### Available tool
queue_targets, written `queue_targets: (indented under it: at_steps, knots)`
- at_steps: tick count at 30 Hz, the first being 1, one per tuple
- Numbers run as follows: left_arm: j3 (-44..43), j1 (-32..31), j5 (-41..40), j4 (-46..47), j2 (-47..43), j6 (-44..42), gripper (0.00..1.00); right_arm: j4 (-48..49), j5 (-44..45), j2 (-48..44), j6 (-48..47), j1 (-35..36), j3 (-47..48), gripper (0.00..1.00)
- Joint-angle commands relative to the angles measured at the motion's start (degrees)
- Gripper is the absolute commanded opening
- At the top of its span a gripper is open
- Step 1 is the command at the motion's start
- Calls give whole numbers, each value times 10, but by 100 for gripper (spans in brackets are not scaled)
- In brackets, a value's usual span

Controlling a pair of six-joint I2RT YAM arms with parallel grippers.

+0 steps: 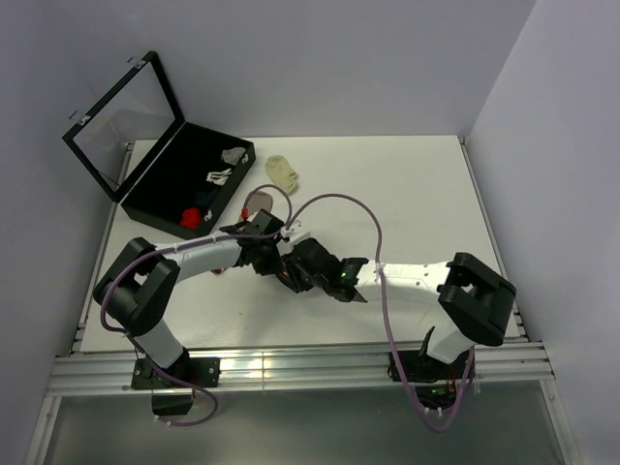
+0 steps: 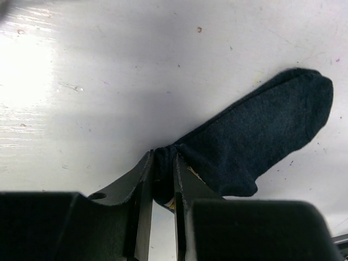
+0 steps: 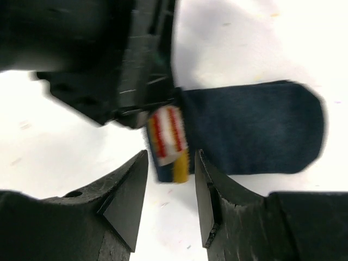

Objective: Roll the socks
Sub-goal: Roll the sock at the center of the board.

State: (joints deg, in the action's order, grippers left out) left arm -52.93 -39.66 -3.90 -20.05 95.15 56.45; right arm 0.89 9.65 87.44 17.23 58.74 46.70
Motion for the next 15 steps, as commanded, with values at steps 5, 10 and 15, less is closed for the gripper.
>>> queue_targets:
  at_steps: [5, 10, 15]
  knots:
    - [-19, -4, -10, -40, 27, -30, 8, -26, 114, 81, -74, 59, 56, 47]
    - [-18, -4, -10, -41, 29, -28, 8, -11, 112, 87, -71, 76, 45, 47]
    - [-14, -4, -6, -36, 28, -25, 8, 25, 119, 61, -67, 75, 14, 47]
